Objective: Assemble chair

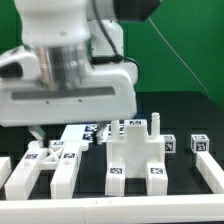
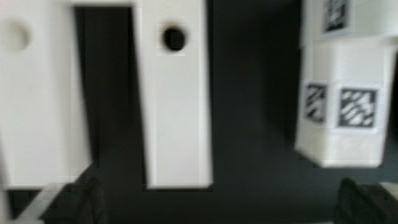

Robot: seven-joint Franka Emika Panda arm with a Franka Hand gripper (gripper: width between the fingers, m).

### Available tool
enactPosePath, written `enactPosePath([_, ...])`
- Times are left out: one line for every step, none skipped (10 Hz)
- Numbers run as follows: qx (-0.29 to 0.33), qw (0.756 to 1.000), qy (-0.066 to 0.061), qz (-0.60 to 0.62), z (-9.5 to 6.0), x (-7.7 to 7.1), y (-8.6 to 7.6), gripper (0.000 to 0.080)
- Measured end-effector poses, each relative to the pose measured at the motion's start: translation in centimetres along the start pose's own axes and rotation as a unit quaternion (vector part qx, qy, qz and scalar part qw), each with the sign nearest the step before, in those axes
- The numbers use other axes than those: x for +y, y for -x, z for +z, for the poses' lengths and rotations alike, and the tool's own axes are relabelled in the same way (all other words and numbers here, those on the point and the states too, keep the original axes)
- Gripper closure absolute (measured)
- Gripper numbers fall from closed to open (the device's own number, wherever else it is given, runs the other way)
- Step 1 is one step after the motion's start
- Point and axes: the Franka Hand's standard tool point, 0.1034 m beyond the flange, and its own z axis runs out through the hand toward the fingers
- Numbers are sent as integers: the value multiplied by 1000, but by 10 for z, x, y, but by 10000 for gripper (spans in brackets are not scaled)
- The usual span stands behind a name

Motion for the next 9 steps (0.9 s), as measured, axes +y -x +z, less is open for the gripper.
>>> enactPosePath([7, 1000, 2, 7, 2, 8, 18, 151])
enactPosePath([9, 1000, 4, 9, 6, 10, 21, 151])
enactPosePath([10, 1000, 4, 8, 6, 9, 19, 151])
enactPosePath([9, 1000, 4, 8, 6, 9, 20, 151])
enactPosePath([8, 1000, 4, 9, 7, 10, 20, 151])
enactPosePath([-2, 999, -7, 37, 12, 13, 22, 151])
enactPosePath([-9, 998, -12, 66, 16, 16, 21, 151])
enactPosePath([-14, 996, -10, 93, 22, 12, 22, 151])
enactPosePath([-15, 995, -7, 94, 28, 9, 23, 151])
